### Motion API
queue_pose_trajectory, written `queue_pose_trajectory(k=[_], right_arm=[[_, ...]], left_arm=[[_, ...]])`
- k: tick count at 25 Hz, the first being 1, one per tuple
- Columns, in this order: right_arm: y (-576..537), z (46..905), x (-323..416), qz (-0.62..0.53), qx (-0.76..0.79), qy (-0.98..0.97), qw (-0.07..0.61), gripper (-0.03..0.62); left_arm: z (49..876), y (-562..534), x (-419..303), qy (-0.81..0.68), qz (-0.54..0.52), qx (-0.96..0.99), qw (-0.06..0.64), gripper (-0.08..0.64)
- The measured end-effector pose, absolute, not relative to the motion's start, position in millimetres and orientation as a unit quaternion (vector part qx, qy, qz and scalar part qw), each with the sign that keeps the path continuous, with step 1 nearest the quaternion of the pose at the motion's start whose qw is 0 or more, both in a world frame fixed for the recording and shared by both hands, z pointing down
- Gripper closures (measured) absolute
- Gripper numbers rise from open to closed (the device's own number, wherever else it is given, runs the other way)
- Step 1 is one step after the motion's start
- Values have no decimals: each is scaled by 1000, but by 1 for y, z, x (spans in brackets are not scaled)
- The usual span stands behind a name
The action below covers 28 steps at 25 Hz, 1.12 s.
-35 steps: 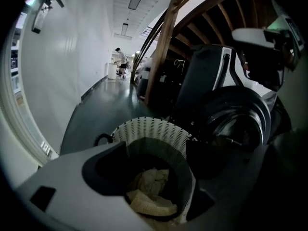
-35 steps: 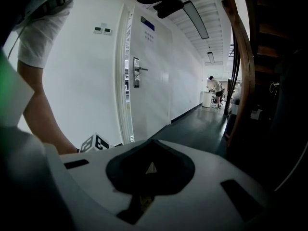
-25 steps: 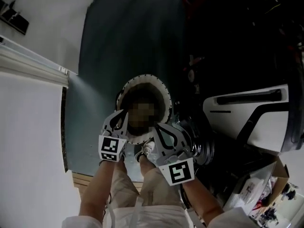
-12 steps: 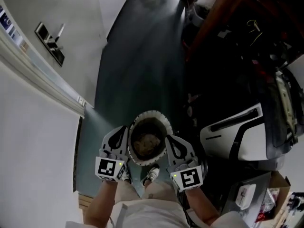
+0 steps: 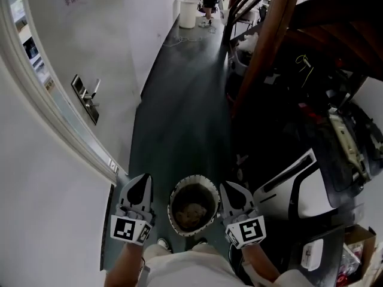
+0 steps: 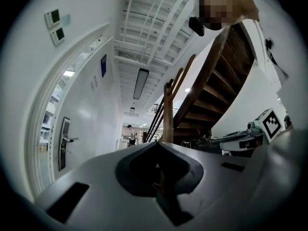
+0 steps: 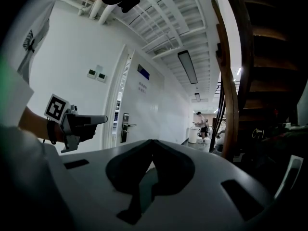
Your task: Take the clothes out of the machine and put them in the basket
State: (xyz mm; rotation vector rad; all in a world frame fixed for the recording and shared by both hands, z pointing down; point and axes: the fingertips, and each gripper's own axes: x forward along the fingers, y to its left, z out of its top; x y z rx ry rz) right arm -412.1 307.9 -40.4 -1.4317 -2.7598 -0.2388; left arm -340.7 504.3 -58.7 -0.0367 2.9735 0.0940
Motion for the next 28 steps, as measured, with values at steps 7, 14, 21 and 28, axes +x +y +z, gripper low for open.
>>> queue_pose_trajectory(k=[7, 14, 21, 28], right_arm=[[290, -71, -403, -66, -442, -894, -18, 578], [264, -77, -399, -82, -434, -897, -8, 578], [251, -78, -411, -96, -425, -900, -11, 578], [264, -78, -412, -104, -438, -893, -19, 578]], left_arm=[[-92, 503, -323, 993, 18, -5, 115, 546], [-98, 500, -297, 994, -4, 18, 107, 546], [-99, 498, -295, 993, 2, 23, 116, 546], [-88, 500, -295, 993, 5, 33, 111, 546]])
